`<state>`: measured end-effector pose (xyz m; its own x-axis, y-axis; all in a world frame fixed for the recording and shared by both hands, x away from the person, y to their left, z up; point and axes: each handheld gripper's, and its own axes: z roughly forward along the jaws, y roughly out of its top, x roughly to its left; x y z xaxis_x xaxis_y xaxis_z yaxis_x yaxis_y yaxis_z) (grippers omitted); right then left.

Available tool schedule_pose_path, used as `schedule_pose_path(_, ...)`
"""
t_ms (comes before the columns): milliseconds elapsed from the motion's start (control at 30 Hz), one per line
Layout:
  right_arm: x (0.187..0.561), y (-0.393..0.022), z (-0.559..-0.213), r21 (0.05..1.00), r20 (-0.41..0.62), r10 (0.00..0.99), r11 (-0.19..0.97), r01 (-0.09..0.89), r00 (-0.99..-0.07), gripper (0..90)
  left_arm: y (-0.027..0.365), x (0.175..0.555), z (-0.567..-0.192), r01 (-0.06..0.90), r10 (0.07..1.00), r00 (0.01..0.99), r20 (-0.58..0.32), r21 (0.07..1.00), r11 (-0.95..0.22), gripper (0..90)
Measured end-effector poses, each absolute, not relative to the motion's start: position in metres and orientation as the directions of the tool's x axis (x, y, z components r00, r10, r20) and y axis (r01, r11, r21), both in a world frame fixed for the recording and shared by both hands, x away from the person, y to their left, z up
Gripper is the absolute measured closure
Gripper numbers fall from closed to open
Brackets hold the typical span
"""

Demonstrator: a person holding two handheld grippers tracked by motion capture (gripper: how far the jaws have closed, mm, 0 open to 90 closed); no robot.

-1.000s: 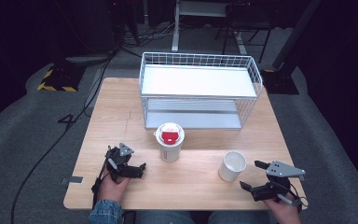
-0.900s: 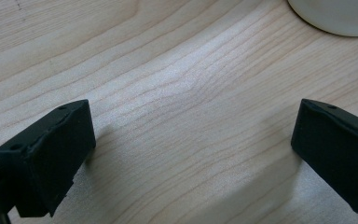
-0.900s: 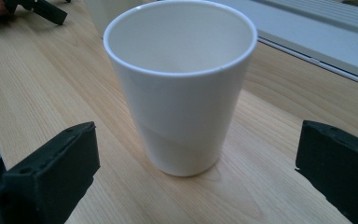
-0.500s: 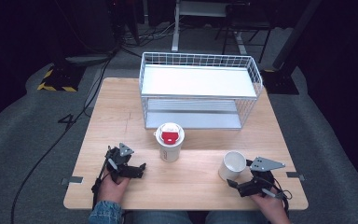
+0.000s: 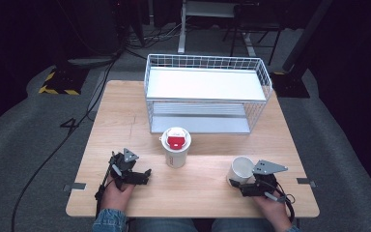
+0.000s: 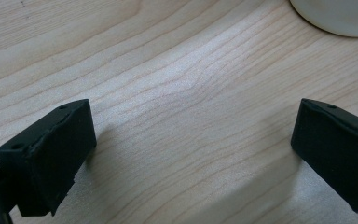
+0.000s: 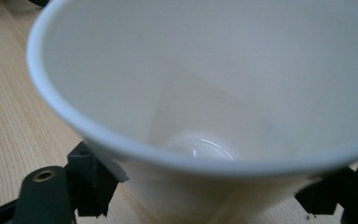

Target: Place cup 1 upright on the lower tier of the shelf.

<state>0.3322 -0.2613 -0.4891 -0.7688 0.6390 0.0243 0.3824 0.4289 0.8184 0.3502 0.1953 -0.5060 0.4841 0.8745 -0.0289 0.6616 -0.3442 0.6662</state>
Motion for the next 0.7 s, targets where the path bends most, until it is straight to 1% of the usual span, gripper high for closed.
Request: schedule_pose_path(700,0.3318,-0.2596,-0.4842,0.815,0.020,0.641,0.434,0.384,-0.768,22.6,0.1954,0.3503,-0.5059,0.661,0.874,0.485,-0.028,0.666,-0.346,0.4)
